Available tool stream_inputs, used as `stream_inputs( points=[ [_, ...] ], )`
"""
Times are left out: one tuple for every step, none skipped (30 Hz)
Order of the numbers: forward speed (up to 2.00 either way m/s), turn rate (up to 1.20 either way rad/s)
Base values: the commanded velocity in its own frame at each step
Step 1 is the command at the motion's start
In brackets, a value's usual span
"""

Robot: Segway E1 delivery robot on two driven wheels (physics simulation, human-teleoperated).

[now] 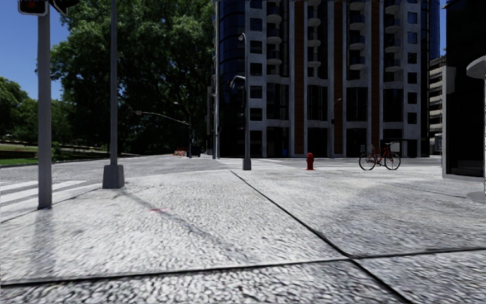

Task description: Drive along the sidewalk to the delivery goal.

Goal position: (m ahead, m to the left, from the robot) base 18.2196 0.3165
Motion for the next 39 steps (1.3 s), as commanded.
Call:
stream_inputs(
  points=[
    [2.00, -0.38],
    [2.00, -0.38],
    [2.00, -0.38],
    [2.00, -0.38],
    [2.00, -0.38],
    [2.00, -0.38],
    [2.00, -0.38],
    [2.00, -0.38],
    [2.00, -0.38],
    [2.00, -0.38],
    [2.00, -0.38],
    [2.00, -0.38],
    [2.00, -0.38],
    [2.00, -0.38],
    [2.00, -0.38],
    [2.00, -0.37],
    [2.00, -0.30],
    [2.00, -0.26],
    [2.00, -0.23],
    [2.00, -0.21],
    [2.00, -0.21],
    [2.00, -0.07],
    [2.00, 0.00],
    [2.00, 0.00],
    [2.00, 0.00],
    [2.00, 0.00],
    [2.00, 0.00],
    [2.00, 0.00],
    [2.00, 0.00],
    [2.00, 0.00],
    [2.00, 0.00],
    [2.00, 0.00],
    [2.00, 0.00],
    [2.00, 0.00],
    [2.00, 0.00],
    [2.00, 0.00],
    [2.00, 0.00],
    [2.00, 0.00],
    [2.00, 0.00]
  ],
)
